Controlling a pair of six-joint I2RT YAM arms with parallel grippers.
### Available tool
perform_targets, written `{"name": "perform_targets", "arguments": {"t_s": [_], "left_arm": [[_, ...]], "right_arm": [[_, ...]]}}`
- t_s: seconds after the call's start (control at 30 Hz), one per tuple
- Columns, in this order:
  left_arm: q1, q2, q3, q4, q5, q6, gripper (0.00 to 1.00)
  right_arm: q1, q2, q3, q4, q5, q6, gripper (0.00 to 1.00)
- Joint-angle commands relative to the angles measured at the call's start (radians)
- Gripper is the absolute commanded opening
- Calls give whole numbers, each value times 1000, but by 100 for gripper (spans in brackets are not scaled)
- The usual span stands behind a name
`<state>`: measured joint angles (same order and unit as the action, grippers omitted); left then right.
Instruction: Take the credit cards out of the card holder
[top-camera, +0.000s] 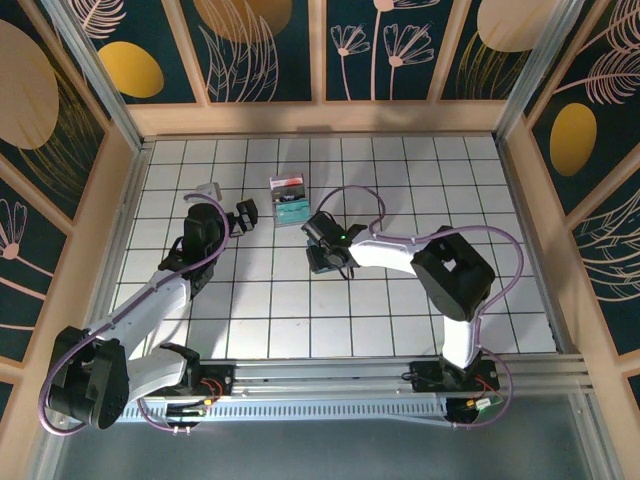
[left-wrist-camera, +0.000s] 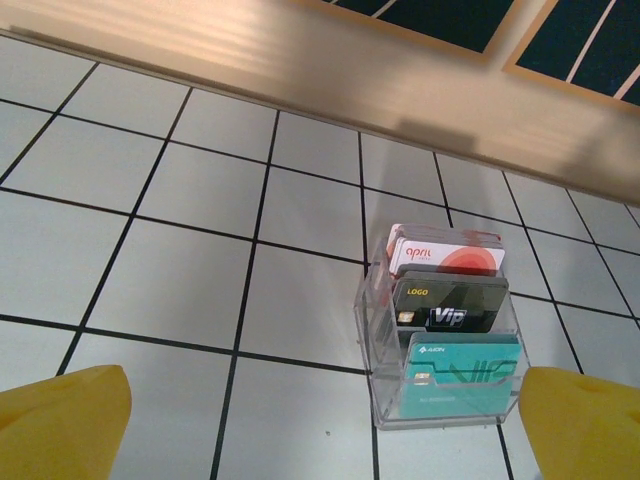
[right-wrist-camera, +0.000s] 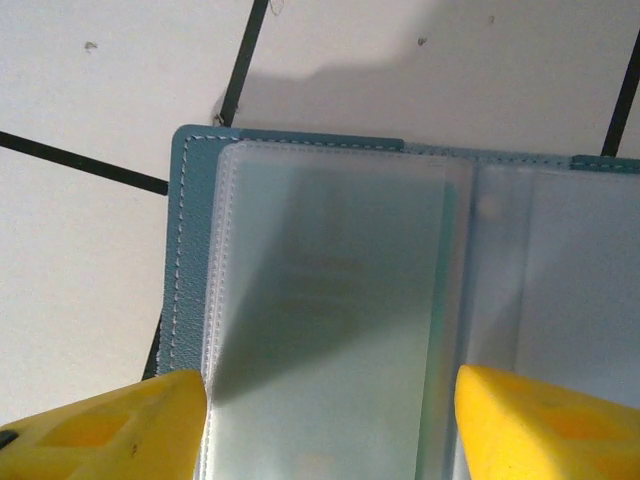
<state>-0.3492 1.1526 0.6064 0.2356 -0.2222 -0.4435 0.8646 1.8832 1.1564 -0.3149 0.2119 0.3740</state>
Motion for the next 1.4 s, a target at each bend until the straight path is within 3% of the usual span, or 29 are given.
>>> {"name": "perform_targets", "arguments": {"t_s": [0.0, 0.23, 0.47, 0.63, 0.93, 1.37], "left_arm": [[1, -7, -11, 34, -20, -17, 99], [1, -8, -1, 36, -15, -11, 99], [1, -16, 11, 34, -15, -13, 99], [1, -30, 20, 35, 10, 1, 99], [0, -37, 24, 17, 52, 23, 99], [0, -32, 33, 6, 41, 35, 99]], "right_arm": [[-6, 24, 13, -9, 5, 11, 67], [-8, 31, -14, 3, -20, 20, 60], [-10, 33, -19, 27, -77, 30, 34], [-10, 8, -14, 26, -85, 51, 34], [-29, -47, -20, -23, 62, 78, 44], [-113, -107, -65, -13, 73, 77, 47]]}}
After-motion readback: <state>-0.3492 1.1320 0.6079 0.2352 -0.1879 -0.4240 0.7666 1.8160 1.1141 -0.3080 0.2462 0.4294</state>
